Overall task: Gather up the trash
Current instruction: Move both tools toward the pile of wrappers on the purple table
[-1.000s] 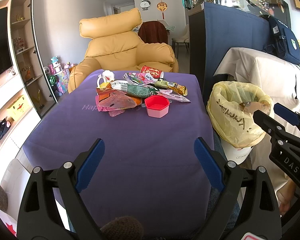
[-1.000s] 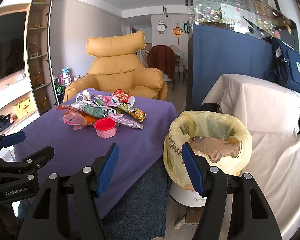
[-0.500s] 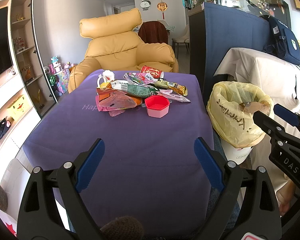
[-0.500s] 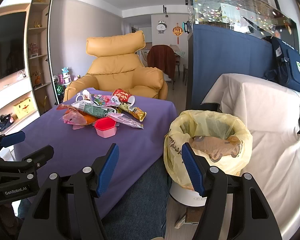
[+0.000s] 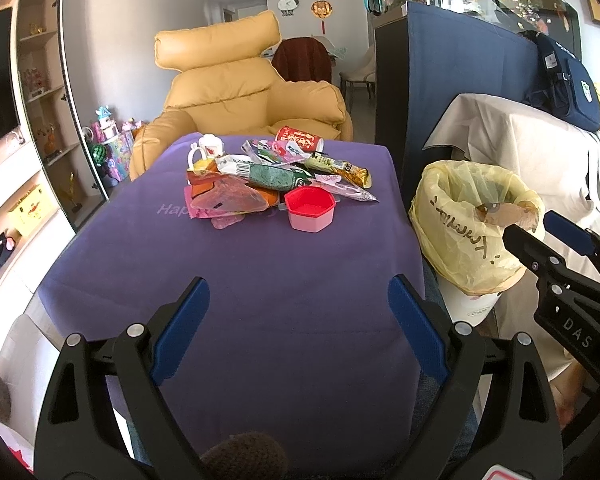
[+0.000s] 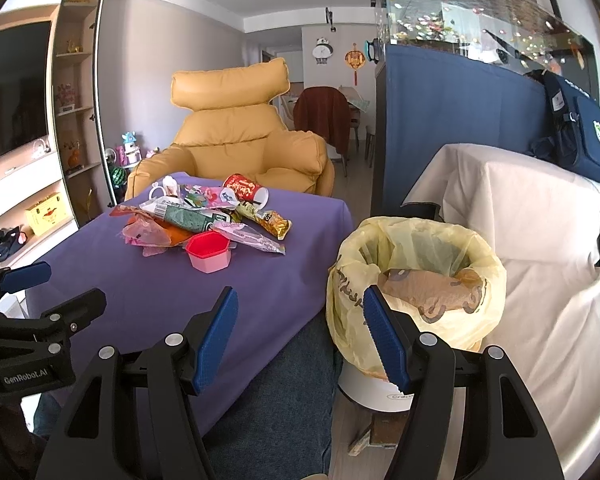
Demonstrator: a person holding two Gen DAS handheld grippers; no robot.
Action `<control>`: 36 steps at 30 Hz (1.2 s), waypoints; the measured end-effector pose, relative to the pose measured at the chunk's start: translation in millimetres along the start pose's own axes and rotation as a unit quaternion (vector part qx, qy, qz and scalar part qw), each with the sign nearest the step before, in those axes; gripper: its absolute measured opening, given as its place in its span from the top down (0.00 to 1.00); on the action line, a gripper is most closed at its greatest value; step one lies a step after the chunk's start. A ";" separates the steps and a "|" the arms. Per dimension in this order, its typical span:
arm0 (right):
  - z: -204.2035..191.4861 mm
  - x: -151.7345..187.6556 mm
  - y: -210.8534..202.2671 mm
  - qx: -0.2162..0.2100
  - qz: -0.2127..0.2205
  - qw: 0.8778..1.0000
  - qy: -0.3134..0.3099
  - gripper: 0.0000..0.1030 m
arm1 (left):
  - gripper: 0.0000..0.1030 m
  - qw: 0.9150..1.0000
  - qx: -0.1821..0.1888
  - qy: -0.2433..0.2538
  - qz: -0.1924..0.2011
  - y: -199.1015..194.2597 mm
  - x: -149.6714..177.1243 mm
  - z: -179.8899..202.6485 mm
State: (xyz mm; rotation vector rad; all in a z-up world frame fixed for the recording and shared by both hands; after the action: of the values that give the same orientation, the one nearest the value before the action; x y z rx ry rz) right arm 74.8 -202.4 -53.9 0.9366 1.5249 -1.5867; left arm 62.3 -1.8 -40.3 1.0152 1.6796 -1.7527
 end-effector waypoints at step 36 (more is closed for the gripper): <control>-81.8 -55.6 230.8 -0.141 -0.115 0.981 -0.069 0.40 | 0.16 0.993 0.057 -0.100 -0.004 129.2 -77.0 -155.9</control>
State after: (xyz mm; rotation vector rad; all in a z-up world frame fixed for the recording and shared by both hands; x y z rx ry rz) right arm 306.1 -126.0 -114.7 0.4978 1.7498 -1.5050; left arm 236.0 127.1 -51.3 0.8508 1.4763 -1.9047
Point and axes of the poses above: each gripper's, at about its wrist camera, not at the fingertips, and y roughly the way its jaws point, z to its right, x to its underside, the point moved 7 cm from there along y, roughly the way its jaws point, and after that the axes turned 5 degrees about x, right-handed, at the moved point
